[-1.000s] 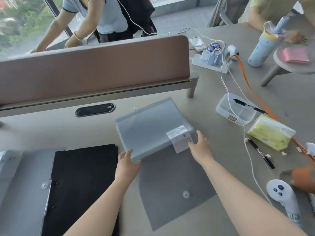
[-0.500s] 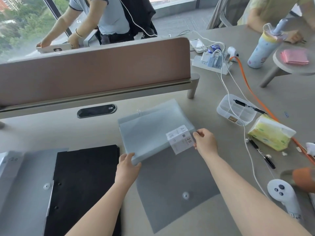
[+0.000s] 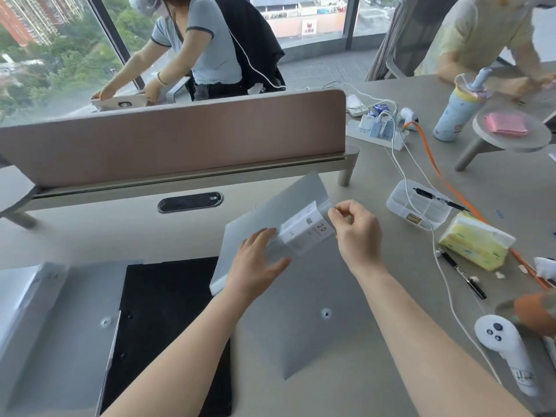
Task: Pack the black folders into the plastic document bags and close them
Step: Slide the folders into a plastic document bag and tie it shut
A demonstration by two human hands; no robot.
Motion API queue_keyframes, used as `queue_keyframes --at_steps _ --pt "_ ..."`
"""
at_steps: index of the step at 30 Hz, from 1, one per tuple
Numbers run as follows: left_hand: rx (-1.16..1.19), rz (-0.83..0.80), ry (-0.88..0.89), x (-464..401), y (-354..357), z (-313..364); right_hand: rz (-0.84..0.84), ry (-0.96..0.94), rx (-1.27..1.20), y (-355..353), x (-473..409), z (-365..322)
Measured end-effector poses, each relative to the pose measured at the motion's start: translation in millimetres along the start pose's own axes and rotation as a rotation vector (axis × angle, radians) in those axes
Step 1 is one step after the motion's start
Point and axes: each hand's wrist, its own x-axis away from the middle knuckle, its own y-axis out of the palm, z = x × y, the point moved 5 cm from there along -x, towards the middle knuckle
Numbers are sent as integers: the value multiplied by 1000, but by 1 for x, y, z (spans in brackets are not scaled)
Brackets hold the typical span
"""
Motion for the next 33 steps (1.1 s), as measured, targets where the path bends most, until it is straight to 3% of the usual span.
queue_keyframes --at_steps 8,17,21,25,29,33 --pt "21 158 112 15 -42 20 -3 -153 -152 10 21 -56" --pt "222 261 31 25 -85 16 -8 -361 -222 16 40 -107" --pt "422 264 -8 26 -112 17 128 -297 -180 7 36 -90" --pt "690 277 -102 27 -132 11 177 -113 -95 1 27 -51" --pt "851 223 -144 23 -134 -8 -38 153 -256 17 24 -11" --pt "973 132 -235 24 -114 -29 -226 190 -364 38 31 15"
